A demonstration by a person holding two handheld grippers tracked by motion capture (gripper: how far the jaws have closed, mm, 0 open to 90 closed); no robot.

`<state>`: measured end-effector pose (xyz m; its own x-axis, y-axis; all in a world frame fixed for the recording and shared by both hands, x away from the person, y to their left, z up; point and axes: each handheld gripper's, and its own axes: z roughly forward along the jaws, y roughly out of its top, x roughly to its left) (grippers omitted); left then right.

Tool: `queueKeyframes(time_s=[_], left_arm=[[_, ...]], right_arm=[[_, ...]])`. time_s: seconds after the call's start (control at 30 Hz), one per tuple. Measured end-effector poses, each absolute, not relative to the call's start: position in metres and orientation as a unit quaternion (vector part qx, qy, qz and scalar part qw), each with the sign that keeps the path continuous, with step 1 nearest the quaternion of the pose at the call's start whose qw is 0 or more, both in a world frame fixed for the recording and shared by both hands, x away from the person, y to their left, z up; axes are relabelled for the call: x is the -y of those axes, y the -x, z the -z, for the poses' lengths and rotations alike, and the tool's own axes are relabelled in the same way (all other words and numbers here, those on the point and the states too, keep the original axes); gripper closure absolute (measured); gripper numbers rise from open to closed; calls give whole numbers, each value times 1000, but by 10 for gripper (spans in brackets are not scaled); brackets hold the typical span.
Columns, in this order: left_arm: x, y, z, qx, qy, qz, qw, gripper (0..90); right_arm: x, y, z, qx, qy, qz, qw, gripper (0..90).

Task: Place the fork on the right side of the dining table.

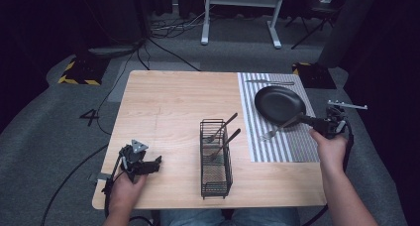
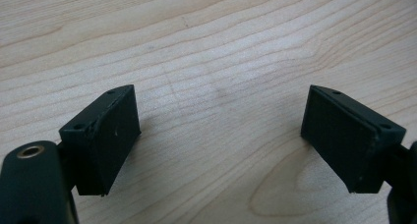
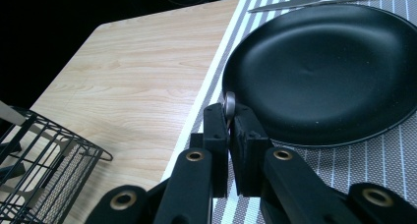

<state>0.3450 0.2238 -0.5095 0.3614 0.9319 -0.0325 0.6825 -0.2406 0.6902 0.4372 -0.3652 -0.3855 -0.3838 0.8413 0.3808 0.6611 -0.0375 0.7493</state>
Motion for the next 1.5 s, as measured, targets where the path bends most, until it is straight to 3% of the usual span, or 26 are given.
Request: queueKeyframes(time_s=[0.6,1.5], left_arm=[[-224,-345,509,-529,-763,-198,315,148],[-224,-345,509,-529,-762,-198,315,148]], right_arm=[[386,-440,393,-676,-569,-459,84,753],[410,-458,413,-672,-605,-422,70,687]])
